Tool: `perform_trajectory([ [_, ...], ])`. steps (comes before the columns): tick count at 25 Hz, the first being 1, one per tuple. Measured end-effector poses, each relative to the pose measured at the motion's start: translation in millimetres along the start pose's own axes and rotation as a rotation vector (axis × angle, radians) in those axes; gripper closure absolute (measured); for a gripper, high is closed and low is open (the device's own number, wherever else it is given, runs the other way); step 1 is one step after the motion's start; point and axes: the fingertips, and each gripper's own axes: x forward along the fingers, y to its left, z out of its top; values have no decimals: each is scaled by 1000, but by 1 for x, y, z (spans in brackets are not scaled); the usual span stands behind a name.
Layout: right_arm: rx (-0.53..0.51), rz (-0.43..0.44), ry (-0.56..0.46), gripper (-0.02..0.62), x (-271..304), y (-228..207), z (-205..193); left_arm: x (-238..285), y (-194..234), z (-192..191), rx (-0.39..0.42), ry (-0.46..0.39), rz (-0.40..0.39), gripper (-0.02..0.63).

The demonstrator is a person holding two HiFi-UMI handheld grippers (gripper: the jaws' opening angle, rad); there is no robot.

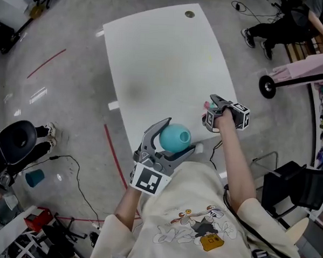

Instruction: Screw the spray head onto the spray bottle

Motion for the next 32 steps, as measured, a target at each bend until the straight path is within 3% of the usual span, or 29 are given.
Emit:
perform_trajectory([
  [3, 99, -29, -44, 314, 15, 4, -8, -7, 17, -5, -32, 4, -3, 181],
  [10, 220, -96, -129, 327, 36, -18, -12, -5, 40, -25, -57, 5, -11, 181],
  [15, 270, -153, -166, 400, 41, -28, -3, 5, 43, -27, -73, 10, -31, 181],
  [19, 291, -217, -178, 408, 46, -42, 5, 11, 42, -25, -73, 11, -46, 181],
  [21, 277, -248, -168, 458, 48, -48, 6, 13, 43, -25, -65, 14, -50, 180],
  [25, 197, -268, -159, 465, 48, -47, 7, 13, 43, -26, -63, 16, -52, 180],
  [32, -133, -265, -152, 466, 29, -35, 11, 17, 31, -25, -76, -7, -56, 180],
])
